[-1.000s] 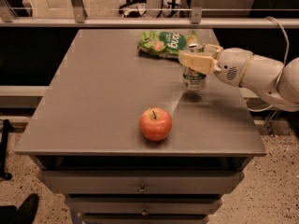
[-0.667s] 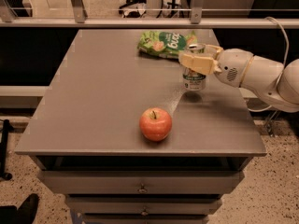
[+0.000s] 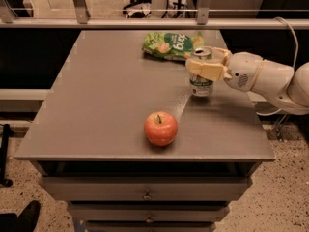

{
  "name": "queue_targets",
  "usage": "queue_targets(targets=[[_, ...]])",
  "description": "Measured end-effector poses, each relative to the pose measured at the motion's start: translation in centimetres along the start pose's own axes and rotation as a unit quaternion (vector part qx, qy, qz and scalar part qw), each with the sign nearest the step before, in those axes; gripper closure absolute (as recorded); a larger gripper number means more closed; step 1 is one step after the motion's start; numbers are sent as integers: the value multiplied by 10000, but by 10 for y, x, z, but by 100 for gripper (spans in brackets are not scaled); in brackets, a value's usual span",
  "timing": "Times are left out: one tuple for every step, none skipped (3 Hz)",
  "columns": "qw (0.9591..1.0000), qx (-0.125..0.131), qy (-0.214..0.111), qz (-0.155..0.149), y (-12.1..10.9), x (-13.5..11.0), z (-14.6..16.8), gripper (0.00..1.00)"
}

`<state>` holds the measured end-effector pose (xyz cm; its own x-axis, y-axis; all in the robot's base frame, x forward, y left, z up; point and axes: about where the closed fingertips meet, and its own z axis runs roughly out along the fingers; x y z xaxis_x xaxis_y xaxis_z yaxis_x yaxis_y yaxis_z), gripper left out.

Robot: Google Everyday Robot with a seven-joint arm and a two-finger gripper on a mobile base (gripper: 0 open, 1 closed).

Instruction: Place 7up can upright

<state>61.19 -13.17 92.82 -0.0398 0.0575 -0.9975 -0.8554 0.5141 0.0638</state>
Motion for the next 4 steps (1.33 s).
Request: queue_targets(targets=[[9979,-590,65,-274,9,8,-3,86],[9955,-881,66,-336,18,20,-8,63],[9950,-943,43,-315,23,27,-15,39],[9950,-943,43,-315,23,25,-15,17]])
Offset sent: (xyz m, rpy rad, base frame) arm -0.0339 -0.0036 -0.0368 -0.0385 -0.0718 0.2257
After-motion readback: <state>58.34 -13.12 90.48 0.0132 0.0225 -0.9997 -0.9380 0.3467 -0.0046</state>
